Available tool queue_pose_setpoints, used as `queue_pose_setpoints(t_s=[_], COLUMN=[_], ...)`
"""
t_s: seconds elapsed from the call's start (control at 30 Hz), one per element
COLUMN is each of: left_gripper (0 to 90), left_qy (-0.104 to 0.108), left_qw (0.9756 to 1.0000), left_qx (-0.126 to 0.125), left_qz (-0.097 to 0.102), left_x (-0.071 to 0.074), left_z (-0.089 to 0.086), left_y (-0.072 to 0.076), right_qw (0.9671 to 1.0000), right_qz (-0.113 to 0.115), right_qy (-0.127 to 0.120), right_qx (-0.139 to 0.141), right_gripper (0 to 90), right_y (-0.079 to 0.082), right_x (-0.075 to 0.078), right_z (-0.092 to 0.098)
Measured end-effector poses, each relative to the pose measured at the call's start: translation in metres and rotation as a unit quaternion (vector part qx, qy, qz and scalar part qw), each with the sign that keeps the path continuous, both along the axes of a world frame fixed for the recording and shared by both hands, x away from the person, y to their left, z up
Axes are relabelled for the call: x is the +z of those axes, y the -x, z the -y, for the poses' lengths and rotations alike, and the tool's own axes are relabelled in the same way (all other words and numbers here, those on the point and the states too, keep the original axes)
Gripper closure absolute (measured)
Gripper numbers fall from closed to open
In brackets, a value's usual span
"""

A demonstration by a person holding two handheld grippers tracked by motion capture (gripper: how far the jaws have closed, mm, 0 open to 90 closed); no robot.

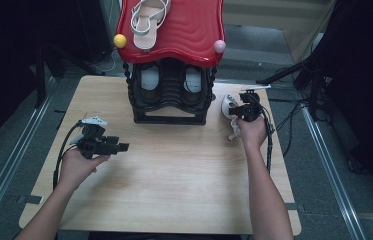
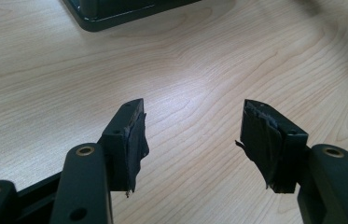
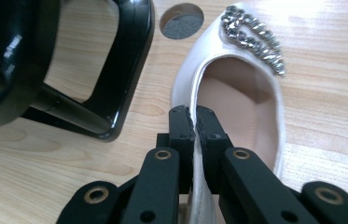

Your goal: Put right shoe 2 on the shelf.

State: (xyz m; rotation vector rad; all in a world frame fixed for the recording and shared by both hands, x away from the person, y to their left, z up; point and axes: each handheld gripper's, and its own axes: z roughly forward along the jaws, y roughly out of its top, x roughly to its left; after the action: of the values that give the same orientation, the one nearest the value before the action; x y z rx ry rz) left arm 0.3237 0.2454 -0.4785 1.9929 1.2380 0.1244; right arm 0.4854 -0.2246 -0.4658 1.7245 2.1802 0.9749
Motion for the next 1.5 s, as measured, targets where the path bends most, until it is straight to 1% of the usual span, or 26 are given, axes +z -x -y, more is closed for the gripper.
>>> queue_pose_setpoints(t_s=[0.1, 0.23, 0.27, 0.37, 0.43, 0.5, 0.63, 0.67, 0.7, 0.77, 0.83, 0.9, 0.93, 1.03, 1.1, 1.2, 1.33, 1.4, 1.5], left_gripper=[40.8, 40.9, 40.8, 40.8, 40.8, 40.8, 40.8, 40.8, 40.8, 40.8, 40.8, 40.8, 40.8, 40.8, 40.8, 40.8, 40.8, 40.8, 40.8], left_qy=[0.0, 0.001, 0.002, 0.002, 0.001, 0.002, 0.002, 0.003, 0.002, 0.003, 0.003, 0.004, 0.004, 0.003, 0.002, 0.0, 0.001, 0.002, 0.003], left_qw=[1.0, 1.0, 1.0, 1.0, 1.0, 1.0, 1.0, 1.0, 1.0, 1.0, 1.0, 1.0, 1.0, 1.0, 1.0, 1.0, 1.0, 1.0, 1.0], left_qx=[-0.002, -0.001, -0.001, -0.001, -0.001, -0.001, -0.001, -0.001, -0.001, -0.001, -0.001, -0.001, 0.0, -0.001, -0.002, -0.003, -0.003, -0.003, -0.003], left_qz=[-0.001, 0.0, 0.0, -0.001, -0.001, 0.0, 0.0, 0.0, 0.0, 0.0, 0.001, 0.001, 0.001, 0.001, 0.0, 0.001, 0.001, 0.001, 0.001], left_x=[0.0, 0.001, 0.0, 0.0, 0.0, 0.0, 0.0, 0.0, 0.001, 0.001, 0.001, 0.001, 0.001, 0.0, 0.0, 0.0, 0.001, 0.0, 0.001], left_z=[0.0, -0.001, -0.001, -0.001, 0.0, 0.0, -0.001, -0.001, -0.001, -0.001, 0.0, 0.0, 0.0, 0.0, 0.0, 0.001, 0.001, 0.0, 0.0], left_y=[0.0, 0.0, 0.0, 0.0, 0.0, 0.0, 0.0, 0.0, 0.0, 0.0, 0.0, 0.0, 0.0, 0.0, 0.0, 0.0, 0.0, 0.0, 0.0], right_qw=[0.9999, 0.9996, 0.9996, 0.9994, 0.9994, 0.9995, 0.9991, 0.9989, 0.9983, 0.9977, 0.9982, 0.9983, 0.9981, 0.9975, 0.9975, 0.9961, 0.996, 0.9955, 0.9944], right_qz=[-0.005, -0.004, 0.0, 0.001, -0.004, -0.001, 0.004, 0.006, 0.006, 0.008, 0.005, 0.01, 0.009, 0.014, 0.018, 0.022, 0.03, 0.039, 0.043], right_qy=[-0.01, -0.029, -0.029, -0.035, -0.034, -0.032, -0.041, -0.046, -0.058, -0.068, -0.059, -0.056, -0.06, -0.069, -0.068, -0.084, -0.083, -0.086, -0.095], right_qx=[0.001, 0.003, 0.004, 0.001, 0.004, 0.006, 0.006, 0.005, 0.005, 0.005, 0.006, 0.006, 0.002, 0.003, 0.007, 0.012, 0.014, 0.015, 0.016], right_gripper=[88.4, 88.4, 88.5, 88.4, 88.4, 88.4, 88.4, 88.4, 88.4, 88.4, 88.4, 88.4, 88.4, 88.4, 88.4, 88.4, 88.4, 88.4, 88.4], right_y=[0.0, 0.001, 0.001, 0.002, 0.001, 0.001, 0.001, 0.001, 0.002, 0.002, 0.002, 0.002, 0.003, 0.003, 0.003, 0.002, 0.001, 0.001, 0.001], right_x=[0.004, 0.009, 0.01, 0.013, 0.017, 0.021, 0.03, 0.032, 0.034, 0.037, 0.042, 0.047, 0.052, 0.061, 0.067, 0.078, 0.093, 0.101, 0.113], right_z=[0.001, 0.002, 0.002, 0.002, 0.002, 0.001, 0.002, 0.002, 0.004, 0.006, 0.005, 0.005, 0.005, 0.007, 0.007, 0.007, 0.002, 0.001, 0.001])
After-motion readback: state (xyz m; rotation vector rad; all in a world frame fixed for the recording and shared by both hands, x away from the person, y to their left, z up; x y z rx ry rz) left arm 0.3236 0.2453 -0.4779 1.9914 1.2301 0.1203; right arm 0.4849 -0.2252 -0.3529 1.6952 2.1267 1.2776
